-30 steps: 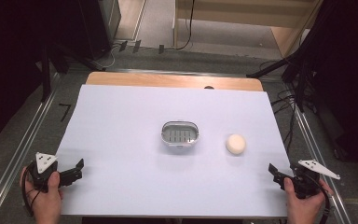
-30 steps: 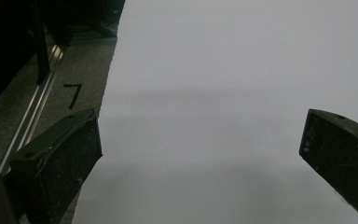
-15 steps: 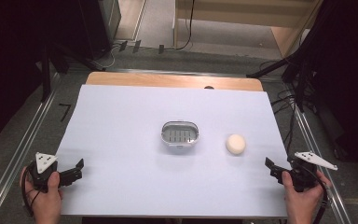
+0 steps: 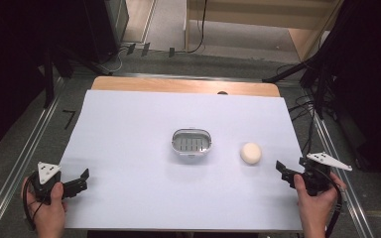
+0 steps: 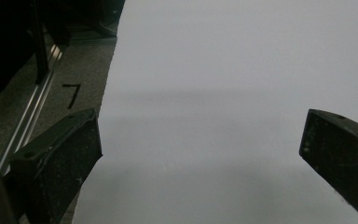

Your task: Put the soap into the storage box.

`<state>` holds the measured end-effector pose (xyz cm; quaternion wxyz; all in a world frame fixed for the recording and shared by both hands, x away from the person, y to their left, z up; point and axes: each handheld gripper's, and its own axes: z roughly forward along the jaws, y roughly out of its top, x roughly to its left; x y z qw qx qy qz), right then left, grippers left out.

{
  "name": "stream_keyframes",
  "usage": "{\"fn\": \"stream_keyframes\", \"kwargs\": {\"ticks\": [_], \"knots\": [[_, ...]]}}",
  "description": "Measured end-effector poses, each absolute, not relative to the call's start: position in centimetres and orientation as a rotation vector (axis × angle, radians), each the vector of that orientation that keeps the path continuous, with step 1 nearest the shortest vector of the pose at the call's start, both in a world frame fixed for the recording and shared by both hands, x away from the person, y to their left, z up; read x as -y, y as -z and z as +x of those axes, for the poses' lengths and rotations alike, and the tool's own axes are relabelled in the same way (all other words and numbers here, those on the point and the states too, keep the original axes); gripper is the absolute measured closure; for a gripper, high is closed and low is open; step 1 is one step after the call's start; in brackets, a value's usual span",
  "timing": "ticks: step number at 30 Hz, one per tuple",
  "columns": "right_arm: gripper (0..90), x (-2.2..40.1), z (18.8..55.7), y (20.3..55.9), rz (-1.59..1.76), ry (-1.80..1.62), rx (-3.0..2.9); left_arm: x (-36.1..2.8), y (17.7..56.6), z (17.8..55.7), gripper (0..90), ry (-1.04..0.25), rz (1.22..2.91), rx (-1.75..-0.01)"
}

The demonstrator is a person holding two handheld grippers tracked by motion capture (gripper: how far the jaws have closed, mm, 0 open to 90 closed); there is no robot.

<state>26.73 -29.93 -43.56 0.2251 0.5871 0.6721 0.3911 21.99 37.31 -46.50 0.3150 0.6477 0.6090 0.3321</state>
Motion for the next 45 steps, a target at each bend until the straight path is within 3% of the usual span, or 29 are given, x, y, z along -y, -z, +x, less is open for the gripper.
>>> {"fn": "stream_keyframes", "kwargs": {"ticks": [15,30,45], "knots": [[12.6,27.2,28.4,43.0,1.603,-1.098,-1.923,-37.3,46.5,22.0,0.0,-0.872,1.706,-1.604],[3.3,23.6,30.6,43.7,1.613,-1.065,-2.035,-37.4,46.5,22.0,0.0,-0.868,1.706,-1.602],[7.6,20.8,32.9,45.0,1.693,-0.905,-2.048,-37.4,46.5,22.0,0.0,-0.868,1.705,-1.606]]}}
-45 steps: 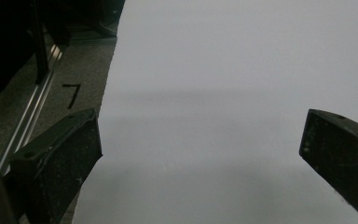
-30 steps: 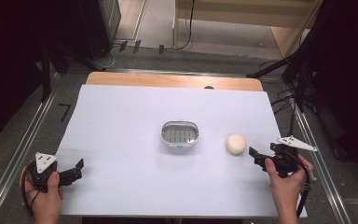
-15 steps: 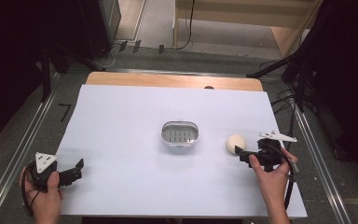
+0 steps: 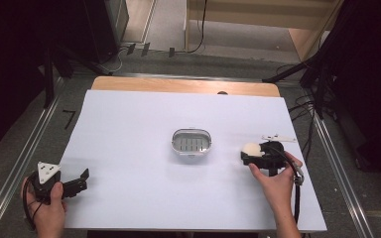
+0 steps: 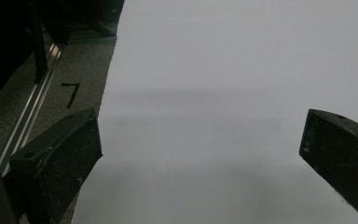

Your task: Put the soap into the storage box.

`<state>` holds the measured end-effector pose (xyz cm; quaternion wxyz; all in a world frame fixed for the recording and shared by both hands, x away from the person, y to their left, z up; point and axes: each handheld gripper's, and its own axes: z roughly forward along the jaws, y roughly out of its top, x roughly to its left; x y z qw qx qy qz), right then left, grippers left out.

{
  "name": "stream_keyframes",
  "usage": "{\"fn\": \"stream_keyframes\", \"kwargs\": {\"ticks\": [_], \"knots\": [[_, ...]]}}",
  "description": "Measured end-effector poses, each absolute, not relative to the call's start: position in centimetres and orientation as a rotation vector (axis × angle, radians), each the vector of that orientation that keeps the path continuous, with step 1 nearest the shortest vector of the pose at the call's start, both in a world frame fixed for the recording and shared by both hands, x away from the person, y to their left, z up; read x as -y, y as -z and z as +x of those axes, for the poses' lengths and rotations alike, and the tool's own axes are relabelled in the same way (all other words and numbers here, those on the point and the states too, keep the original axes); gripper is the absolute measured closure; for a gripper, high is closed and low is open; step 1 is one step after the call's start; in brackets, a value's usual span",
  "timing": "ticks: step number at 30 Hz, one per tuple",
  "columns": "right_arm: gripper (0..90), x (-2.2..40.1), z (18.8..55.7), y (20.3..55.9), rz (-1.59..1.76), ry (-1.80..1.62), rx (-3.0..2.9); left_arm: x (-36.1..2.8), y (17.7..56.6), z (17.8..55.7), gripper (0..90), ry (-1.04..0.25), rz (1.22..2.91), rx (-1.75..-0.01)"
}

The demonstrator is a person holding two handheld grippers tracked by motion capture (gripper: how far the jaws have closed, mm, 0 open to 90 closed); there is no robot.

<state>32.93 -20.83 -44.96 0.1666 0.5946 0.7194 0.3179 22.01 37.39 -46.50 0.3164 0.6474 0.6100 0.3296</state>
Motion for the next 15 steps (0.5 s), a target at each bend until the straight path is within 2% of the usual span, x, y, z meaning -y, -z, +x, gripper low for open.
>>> {"fn": "stream_keyframes", "kwargs": {"ticks": [11,15], "knots": [[13.8,19.7,33.8,46.0,1.735,-0.812,-2.025,-37.4,46.5,22.0,0.0,-0.866,1.703,-1.607],[21.0,19.6,34.0,46.5,1.77,-0.778,-2.007,-37.4,46.5,22.0,0.0,-0.866,1.704,-1.606]]}}
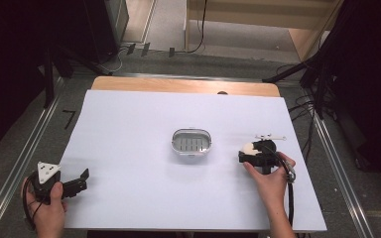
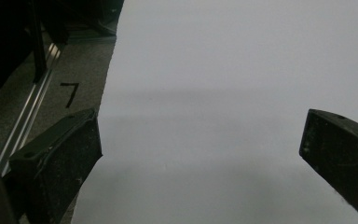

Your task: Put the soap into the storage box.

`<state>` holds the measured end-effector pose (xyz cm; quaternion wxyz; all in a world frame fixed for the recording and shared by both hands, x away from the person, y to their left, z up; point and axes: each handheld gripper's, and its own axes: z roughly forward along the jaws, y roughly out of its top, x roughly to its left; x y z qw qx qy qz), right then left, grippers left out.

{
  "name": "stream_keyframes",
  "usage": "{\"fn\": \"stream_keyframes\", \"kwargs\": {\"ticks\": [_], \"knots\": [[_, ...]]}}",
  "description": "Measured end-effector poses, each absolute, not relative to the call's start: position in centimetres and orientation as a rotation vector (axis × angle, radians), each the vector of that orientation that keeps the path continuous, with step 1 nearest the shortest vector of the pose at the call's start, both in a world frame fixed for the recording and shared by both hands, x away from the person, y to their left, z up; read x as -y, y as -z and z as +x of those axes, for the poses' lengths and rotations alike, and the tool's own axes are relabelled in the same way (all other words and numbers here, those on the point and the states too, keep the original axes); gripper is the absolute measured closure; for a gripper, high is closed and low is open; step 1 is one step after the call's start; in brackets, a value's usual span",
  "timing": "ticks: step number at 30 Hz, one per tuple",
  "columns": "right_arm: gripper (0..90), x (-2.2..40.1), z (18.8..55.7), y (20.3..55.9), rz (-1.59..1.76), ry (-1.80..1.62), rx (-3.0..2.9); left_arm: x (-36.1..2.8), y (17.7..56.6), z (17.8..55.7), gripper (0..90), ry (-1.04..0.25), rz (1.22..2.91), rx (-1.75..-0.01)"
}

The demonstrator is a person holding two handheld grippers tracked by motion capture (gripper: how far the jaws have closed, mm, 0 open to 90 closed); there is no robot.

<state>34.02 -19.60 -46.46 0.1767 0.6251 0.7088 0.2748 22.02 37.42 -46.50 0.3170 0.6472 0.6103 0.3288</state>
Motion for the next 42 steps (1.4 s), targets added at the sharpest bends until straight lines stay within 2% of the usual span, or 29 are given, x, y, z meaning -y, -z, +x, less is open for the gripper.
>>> {"fn": "stream_keyframes", "kwargs": {"ticks": [3,21,42], "knots": [[24.5,19.6,34.0,46.6,1.772,-0.774,-1.987,-37.4,46.5,22.0,0.0,-0.865,1.704,-1.606],[25.2,19.5,33.4,45.4,1.738,-0.833,-1.99,-37.4,46.5,22.0,0.0,-0.865,1.704,-1.606],[25.3,16.5,33.1,42.9,1.646,-0.912,-2.044,-37.4,46.5,22.0,0.0,-0.864,1.701,-1.604]]}}
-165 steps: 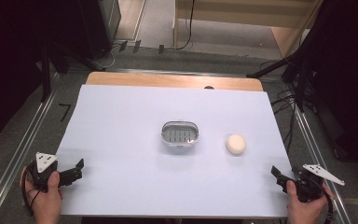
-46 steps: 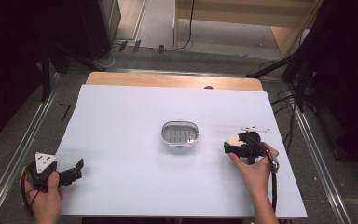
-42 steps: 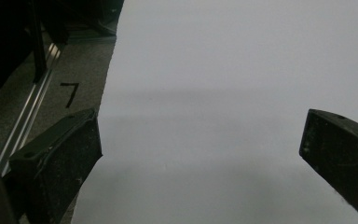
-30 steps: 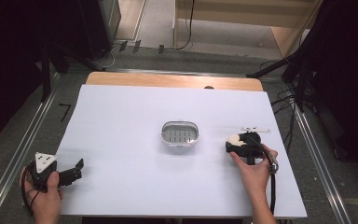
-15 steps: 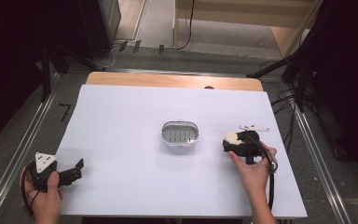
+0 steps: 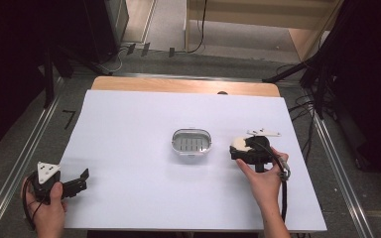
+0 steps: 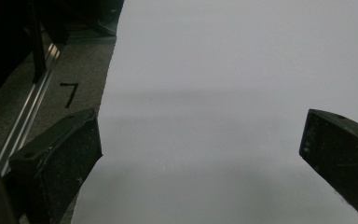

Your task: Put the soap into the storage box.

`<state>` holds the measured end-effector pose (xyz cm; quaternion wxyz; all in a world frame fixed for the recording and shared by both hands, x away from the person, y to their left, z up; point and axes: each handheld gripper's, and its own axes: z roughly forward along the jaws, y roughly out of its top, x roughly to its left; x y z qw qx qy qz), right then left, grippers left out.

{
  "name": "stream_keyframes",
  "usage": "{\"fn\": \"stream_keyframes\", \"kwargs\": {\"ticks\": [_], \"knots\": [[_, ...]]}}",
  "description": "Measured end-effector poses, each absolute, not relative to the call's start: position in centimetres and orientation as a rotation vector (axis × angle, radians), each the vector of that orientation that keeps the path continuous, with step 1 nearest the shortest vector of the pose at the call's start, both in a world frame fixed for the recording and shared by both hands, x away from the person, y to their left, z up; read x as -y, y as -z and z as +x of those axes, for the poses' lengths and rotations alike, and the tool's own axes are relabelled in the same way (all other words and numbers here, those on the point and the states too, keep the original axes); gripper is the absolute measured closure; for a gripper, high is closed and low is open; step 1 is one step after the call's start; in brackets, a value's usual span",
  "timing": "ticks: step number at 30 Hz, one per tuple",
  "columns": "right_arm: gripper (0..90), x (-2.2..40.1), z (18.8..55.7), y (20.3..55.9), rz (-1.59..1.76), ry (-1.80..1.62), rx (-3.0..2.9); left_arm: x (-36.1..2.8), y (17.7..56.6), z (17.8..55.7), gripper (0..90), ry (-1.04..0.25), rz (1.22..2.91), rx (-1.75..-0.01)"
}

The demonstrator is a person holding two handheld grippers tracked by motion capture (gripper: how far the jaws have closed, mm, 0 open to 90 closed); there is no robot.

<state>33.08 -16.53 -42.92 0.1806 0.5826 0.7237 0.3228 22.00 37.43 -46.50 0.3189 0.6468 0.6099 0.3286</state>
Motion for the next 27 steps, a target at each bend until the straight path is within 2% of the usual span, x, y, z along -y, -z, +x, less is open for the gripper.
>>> {"fn": "stream_keyframes", "kwargs": {"ticks": [27], "knots": [[25.3,13.8,33.1,40.9,1.569,-0.956,-2.104,-37.4,46.5,22.0,0.0,-0.868,1.703,-1.603]]}}
